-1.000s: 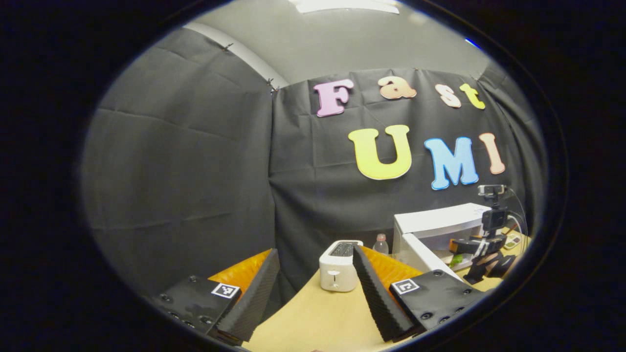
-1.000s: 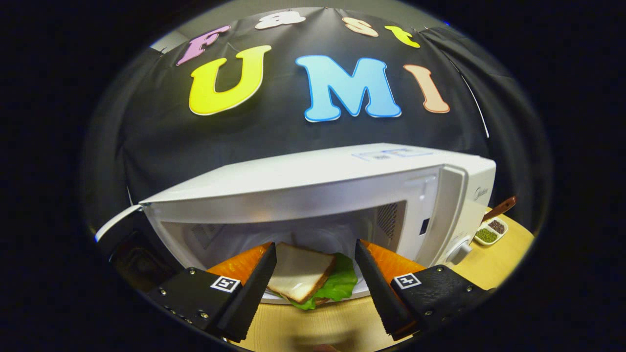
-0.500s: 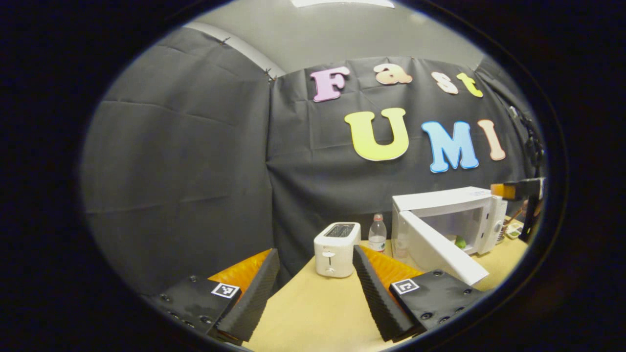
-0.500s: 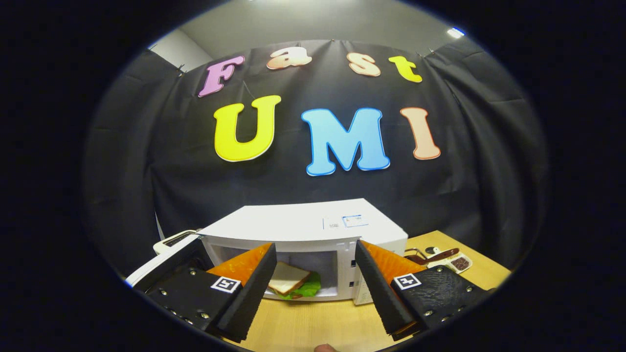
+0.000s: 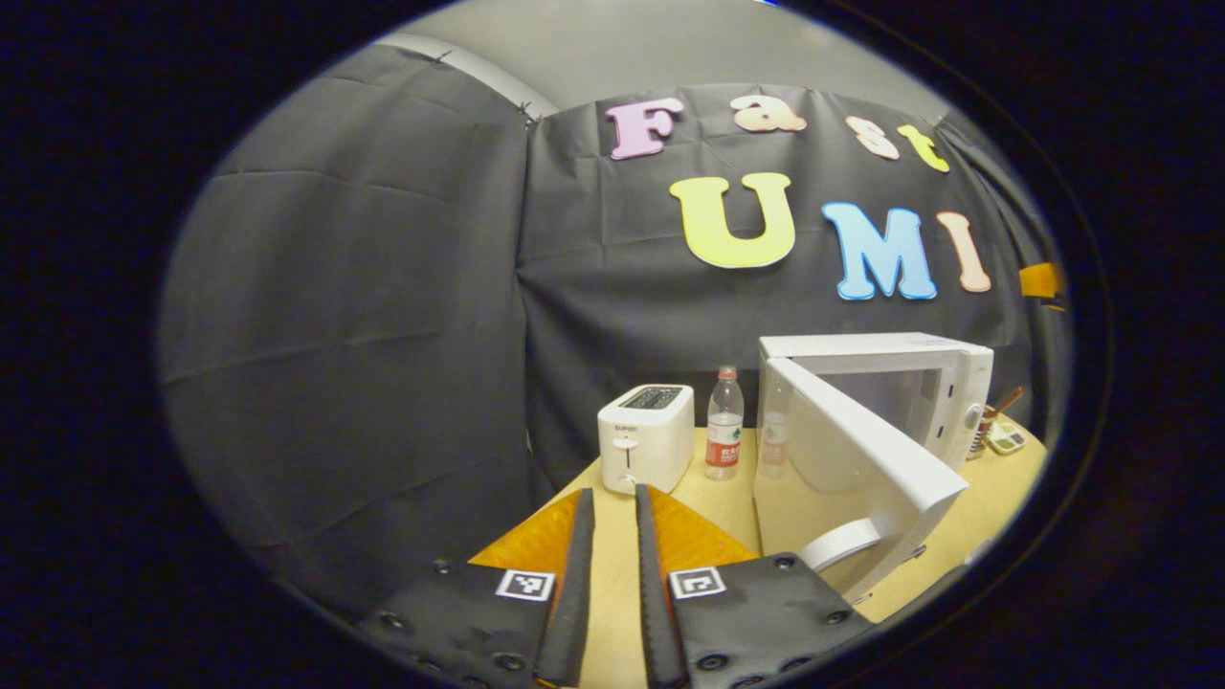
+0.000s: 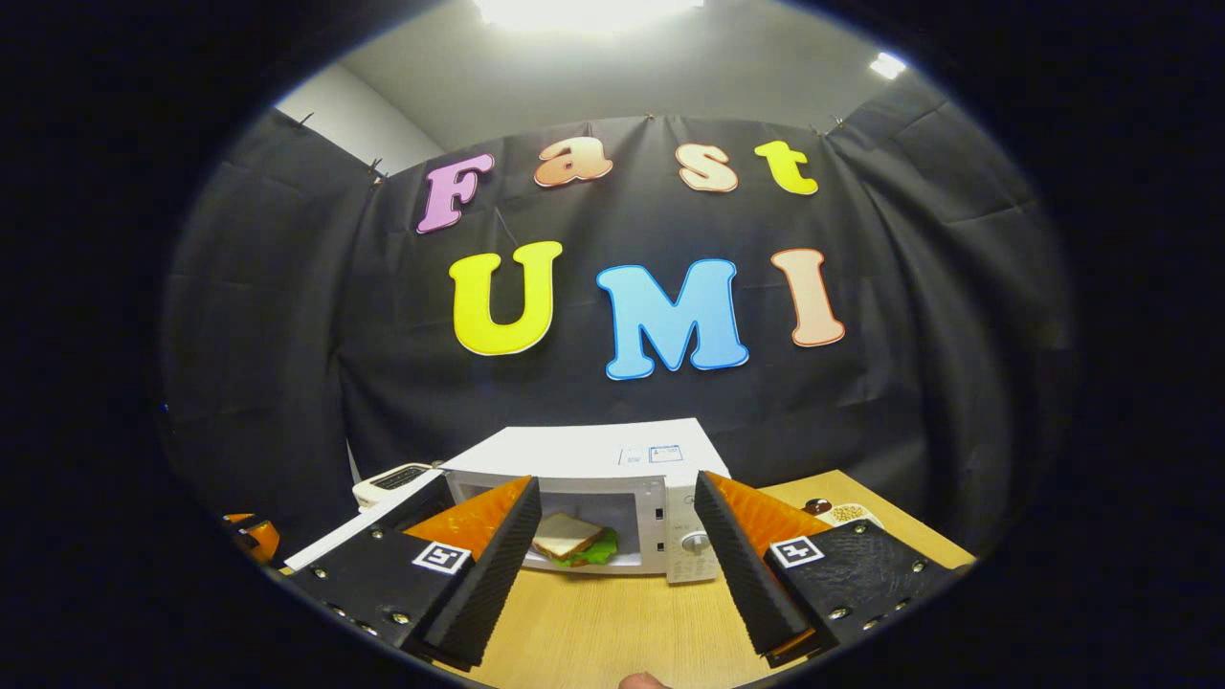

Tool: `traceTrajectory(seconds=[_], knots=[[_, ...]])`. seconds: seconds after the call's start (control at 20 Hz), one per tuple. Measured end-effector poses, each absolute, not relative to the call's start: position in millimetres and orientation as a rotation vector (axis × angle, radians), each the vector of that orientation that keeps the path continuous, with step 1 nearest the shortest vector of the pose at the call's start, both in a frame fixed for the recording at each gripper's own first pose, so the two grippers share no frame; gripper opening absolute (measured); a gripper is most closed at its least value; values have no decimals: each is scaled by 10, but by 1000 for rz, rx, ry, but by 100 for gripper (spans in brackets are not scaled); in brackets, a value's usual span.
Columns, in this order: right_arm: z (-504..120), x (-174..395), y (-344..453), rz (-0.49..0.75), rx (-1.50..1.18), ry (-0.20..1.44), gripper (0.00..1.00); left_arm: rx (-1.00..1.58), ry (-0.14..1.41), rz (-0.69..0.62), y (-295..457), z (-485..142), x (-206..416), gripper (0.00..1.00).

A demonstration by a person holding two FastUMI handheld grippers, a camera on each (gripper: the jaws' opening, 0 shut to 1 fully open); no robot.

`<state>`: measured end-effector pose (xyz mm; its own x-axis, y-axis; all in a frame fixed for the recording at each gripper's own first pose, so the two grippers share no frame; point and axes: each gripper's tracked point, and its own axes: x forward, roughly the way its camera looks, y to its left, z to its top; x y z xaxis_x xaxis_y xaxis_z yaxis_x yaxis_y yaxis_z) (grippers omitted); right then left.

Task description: Open the microwave oven with the left hand, put the food in, and close the microwave oven.

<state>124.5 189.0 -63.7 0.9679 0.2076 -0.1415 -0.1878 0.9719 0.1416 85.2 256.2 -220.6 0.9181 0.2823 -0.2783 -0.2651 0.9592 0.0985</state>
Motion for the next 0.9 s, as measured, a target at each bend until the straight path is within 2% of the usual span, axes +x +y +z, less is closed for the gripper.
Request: traceTrajectory(seconds=[0.1,0.2,0.9], knots=[[-568,1130,1738,199,134,149,98,78,321,294,2476,-2248,752,24],[-485,1057,1574,190,132,130,98,54,361,258,2306,-2465,883,7],[-348,474,440,193,118,101,98,94,341,224,1353,-2274,729,7]])
